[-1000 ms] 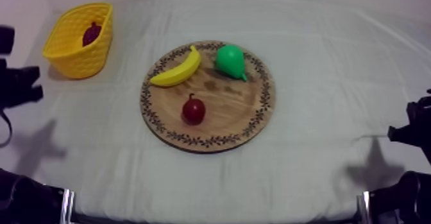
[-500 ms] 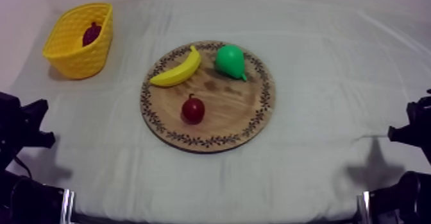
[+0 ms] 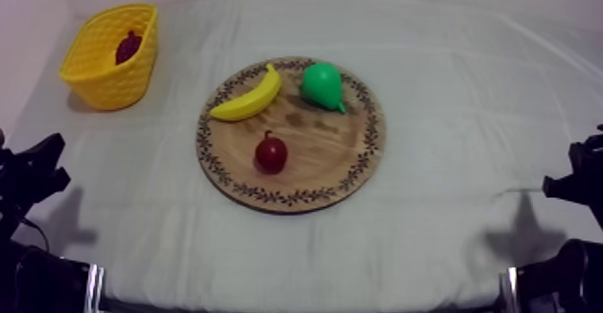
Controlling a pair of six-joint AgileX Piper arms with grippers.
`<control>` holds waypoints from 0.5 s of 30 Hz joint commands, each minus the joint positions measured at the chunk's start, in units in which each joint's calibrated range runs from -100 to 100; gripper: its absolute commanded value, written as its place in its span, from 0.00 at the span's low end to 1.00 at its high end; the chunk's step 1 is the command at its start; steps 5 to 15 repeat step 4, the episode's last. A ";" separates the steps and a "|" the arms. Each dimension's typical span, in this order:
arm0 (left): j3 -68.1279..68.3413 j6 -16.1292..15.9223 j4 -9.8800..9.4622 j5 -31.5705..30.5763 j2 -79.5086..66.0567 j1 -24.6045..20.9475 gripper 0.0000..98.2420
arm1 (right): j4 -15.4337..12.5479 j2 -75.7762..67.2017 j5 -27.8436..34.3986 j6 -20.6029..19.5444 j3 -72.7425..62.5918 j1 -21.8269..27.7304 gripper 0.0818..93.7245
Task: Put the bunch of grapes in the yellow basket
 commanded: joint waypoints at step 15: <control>0.48 0.47 -0.09 -1.90 0.00 0.02 0.00 | -0.01 0.01 -0.02 -0.01 -0.05 -0.01 0.00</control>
